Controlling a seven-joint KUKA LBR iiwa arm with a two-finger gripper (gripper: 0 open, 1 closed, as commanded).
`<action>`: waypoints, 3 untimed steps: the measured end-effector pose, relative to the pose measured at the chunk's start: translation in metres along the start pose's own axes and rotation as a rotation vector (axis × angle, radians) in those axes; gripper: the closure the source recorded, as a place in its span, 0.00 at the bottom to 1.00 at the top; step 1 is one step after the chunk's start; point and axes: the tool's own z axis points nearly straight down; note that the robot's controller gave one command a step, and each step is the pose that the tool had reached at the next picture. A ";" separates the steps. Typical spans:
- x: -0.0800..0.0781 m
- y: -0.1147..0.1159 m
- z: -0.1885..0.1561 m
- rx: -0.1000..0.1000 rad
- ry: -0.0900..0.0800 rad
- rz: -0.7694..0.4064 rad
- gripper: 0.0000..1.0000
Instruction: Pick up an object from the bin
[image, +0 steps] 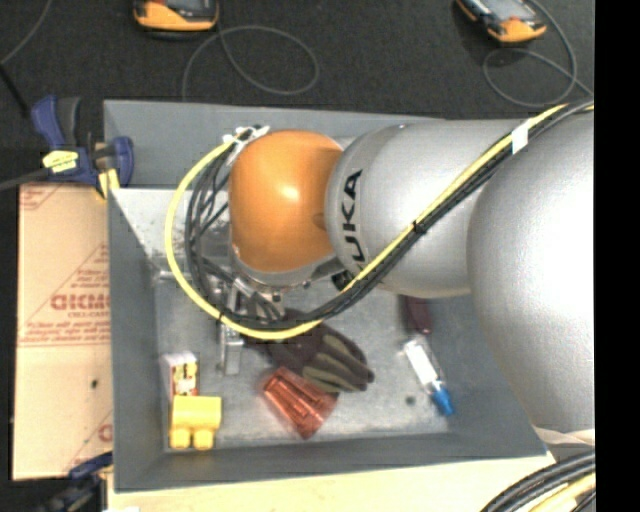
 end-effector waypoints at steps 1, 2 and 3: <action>-0.002 -0.001 -0.005 -0.002 -0.008 0.004 0.00; -0.014 -0.041 0.053 -0.004 -0.011 0.040 0.00; -0.022 -0.072 0.104 -0.001 -0.011 -0.076 0.00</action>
Offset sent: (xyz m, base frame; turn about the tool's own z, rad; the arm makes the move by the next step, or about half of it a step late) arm 0.0218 -0.0785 -0.1102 0.0772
